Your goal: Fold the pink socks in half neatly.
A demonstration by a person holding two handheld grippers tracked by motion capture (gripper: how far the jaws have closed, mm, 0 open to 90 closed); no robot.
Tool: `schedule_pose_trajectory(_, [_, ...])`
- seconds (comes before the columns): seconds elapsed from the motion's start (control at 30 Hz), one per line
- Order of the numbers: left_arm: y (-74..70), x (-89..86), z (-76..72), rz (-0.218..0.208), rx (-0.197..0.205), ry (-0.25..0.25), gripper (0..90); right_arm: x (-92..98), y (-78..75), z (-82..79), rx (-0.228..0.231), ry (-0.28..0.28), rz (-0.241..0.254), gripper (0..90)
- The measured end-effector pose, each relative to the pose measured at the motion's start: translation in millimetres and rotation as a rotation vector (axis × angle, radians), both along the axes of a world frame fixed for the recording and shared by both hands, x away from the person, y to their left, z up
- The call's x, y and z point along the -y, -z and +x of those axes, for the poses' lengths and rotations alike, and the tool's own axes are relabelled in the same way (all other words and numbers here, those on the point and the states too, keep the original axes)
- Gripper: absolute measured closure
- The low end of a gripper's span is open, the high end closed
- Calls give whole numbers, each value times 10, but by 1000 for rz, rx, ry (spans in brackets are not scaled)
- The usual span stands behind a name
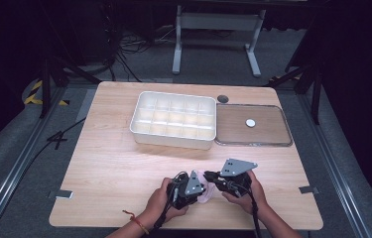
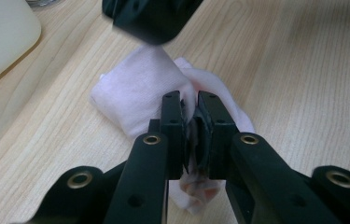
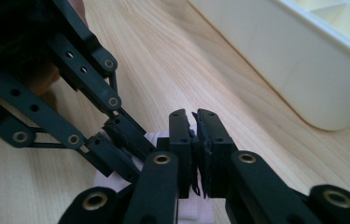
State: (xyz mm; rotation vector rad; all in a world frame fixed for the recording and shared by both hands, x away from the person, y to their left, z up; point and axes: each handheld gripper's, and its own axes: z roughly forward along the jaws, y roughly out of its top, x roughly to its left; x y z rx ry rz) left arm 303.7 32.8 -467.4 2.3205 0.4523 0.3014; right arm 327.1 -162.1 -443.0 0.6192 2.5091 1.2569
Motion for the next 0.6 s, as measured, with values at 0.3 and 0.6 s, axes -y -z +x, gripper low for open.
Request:
schedule_pose_trajectory(0.3, [-20, -42, 13, -36, -43, 26, 750, -23, 202, 89, -34, 6, -72, 851])
schedule_pose_trajectory(0.6, [-192, -266, 60, -156, -93, 6, 757, 116, 262, 157, -120, 6, -19, 855])
